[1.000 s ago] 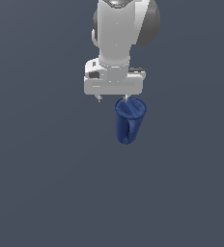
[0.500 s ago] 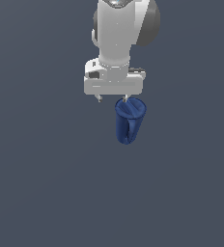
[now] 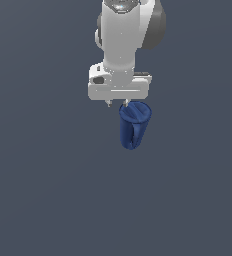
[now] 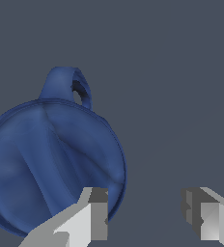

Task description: Pick up the object and move it to a goal position.

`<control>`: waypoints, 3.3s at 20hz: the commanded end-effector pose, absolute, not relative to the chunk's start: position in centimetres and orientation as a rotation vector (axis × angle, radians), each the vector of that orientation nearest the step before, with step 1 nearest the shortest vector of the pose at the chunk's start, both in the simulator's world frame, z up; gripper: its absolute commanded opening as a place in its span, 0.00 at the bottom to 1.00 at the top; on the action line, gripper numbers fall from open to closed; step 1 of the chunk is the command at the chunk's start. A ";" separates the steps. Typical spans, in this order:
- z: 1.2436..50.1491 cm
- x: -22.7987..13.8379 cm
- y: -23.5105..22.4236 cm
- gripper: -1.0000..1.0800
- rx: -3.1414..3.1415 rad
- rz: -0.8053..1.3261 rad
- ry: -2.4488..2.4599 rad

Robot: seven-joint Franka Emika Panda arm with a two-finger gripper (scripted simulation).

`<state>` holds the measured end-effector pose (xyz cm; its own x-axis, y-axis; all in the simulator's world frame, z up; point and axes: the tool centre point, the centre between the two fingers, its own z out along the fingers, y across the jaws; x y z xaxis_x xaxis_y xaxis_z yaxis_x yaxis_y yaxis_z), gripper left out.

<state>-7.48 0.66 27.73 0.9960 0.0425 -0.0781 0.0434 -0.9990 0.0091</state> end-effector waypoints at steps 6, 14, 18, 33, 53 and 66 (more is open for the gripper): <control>27.7 -6.9 0.9 0.62 3.130 -0.145 0.049; 27.6 -5.0 1.5 0.62 3.131 -0.222 -0.011; 27.3 -3.6 2.0 0.62 3.128 -0.281 -0.056; 25.6 1.0 4.5 0.62 3.085 -0.533 -0.238; 22.3 3.4 7.3 0.62 2.971 -0.809 -0.415; 21.8 3.4 7.6 0.62 2.954 -0.839 -0.432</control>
